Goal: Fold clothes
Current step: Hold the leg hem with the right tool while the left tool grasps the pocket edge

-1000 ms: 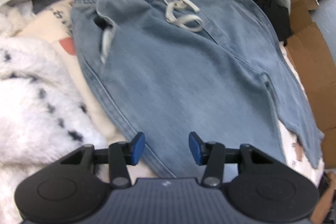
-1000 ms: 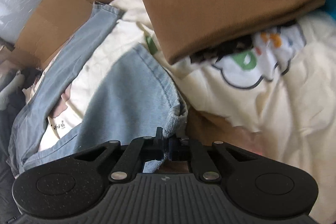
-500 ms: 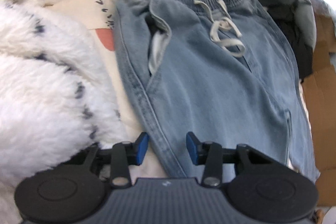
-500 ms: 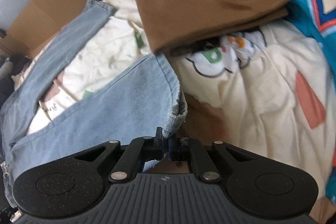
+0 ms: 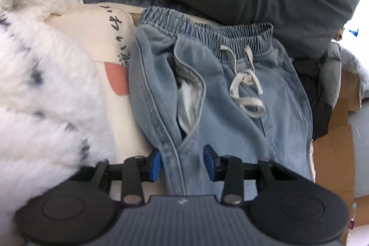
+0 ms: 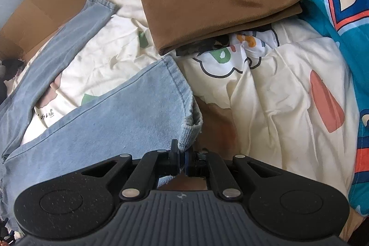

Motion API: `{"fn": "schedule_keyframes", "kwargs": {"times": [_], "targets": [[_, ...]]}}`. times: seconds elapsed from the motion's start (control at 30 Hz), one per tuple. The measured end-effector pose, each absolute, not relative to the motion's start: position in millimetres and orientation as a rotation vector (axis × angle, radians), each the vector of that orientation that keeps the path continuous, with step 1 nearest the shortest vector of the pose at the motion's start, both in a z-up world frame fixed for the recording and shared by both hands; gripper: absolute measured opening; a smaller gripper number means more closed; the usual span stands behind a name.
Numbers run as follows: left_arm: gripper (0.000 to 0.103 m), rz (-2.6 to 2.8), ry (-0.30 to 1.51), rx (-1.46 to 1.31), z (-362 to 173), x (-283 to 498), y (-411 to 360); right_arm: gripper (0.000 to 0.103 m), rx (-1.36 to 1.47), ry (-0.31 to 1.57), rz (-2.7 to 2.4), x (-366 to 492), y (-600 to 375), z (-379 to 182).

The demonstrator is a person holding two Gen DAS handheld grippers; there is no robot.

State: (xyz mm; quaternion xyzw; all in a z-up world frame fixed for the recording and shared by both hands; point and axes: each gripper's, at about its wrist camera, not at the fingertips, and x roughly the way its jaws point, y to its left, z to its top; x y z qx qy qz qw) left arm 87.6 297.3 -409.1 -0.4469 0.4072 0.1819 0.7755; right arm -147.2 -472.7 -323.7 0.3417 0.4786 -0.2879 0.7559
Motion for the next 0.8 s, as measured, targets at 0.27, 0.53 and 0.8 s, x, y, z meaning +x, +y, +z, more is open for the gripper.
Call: {"fn": "schedule_keyframes", "kwargs": {"times": [0.27,0.53,0.8], "targets": [[0.011,0.427,0.939,-0.906,-405.2,106.1,310.3,0.002,0.743,1.053,-0.626,-145.8,-474.4,-325.9],[0.007,0.451,1.059,-0.787,-386.0,100.3,317.2,0.002,0.759,1.066,-0.644,-153.9,-474.3,-331.8],[0.007,0.453,1.081,-0.741,-371.9,88.9,317.1,0.002,0.746,1.078,-0.651,-160.1,-477.1,-341.9]]}}
